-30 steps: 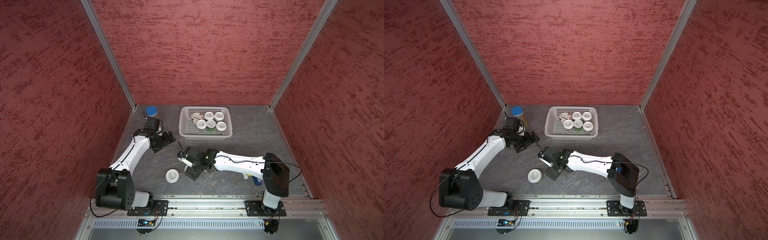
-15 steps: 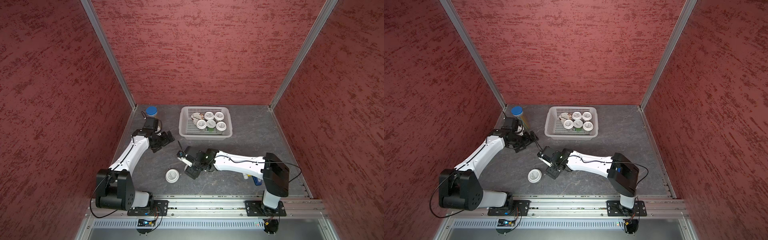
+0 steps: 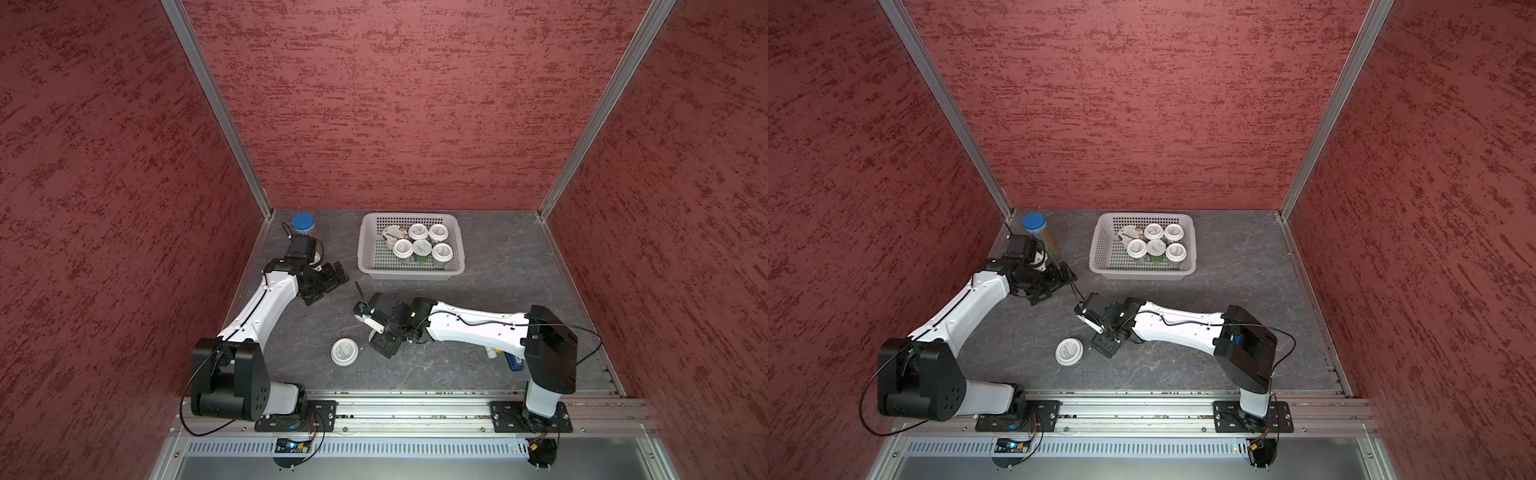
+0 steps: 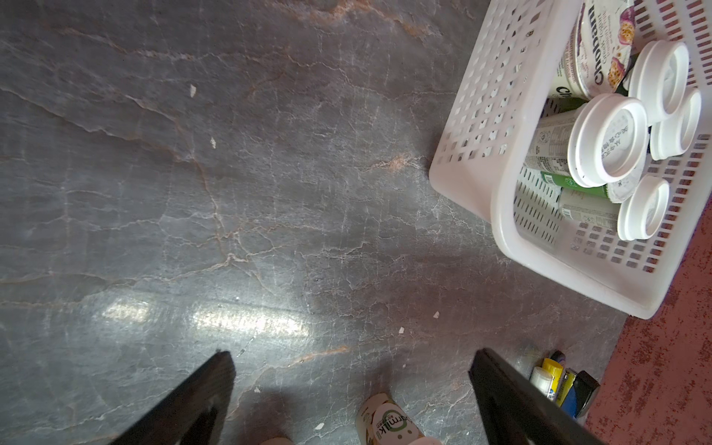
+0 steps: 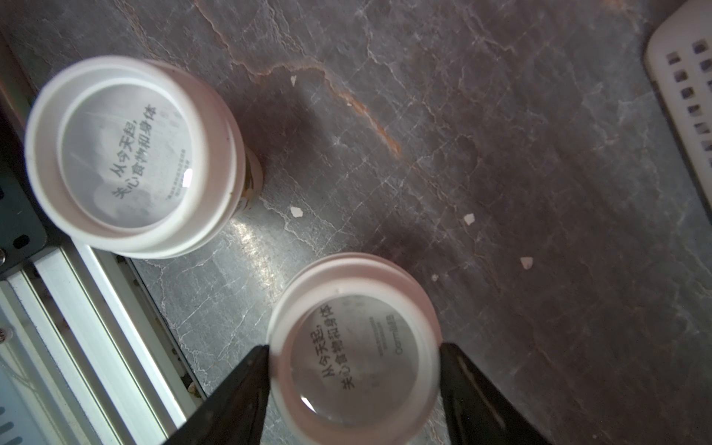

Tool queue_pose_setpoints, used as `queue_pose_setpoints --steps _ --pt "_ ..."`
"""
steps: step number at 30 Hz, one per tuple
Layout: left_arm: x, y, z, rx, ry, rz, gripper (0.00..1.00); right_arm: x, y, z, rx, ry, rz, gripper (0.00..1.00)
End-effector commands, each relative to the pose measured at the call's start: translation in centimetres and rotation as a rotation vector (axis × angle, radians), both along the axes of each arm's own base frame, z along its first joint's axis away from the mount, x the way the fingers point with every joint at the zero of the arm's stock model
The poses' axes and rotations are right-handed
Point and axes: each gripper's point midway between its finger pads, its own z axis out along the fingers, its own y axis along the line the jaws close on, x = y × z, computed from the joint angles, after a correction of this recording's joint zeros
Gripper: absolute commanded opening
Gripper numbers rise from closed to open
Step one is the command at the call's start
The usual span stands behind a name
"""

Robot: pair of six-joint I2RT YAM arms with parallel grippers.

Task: Put the yogurt in the basket
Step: Move the yogurt at the center of the board, then pick up the yogurt from the center of the board.

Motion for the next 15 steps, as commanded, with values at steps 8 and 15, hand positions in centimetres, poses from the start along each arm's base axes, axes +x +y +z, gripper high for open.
queue_pose_setpoints --steps 8,15 --pt "-0.37 0.3 0.45 0.007 -0.019 -0.007 1.0 0.91 0.49 -0.66 -0.01 -0.029 -0.013 0.76" --pt "-0.34 0.44 0.49 0.006 -0.02 -0.003 1.0 0.91 0.43 -0.74 -0.011 -0.029 -0.016 0.74"
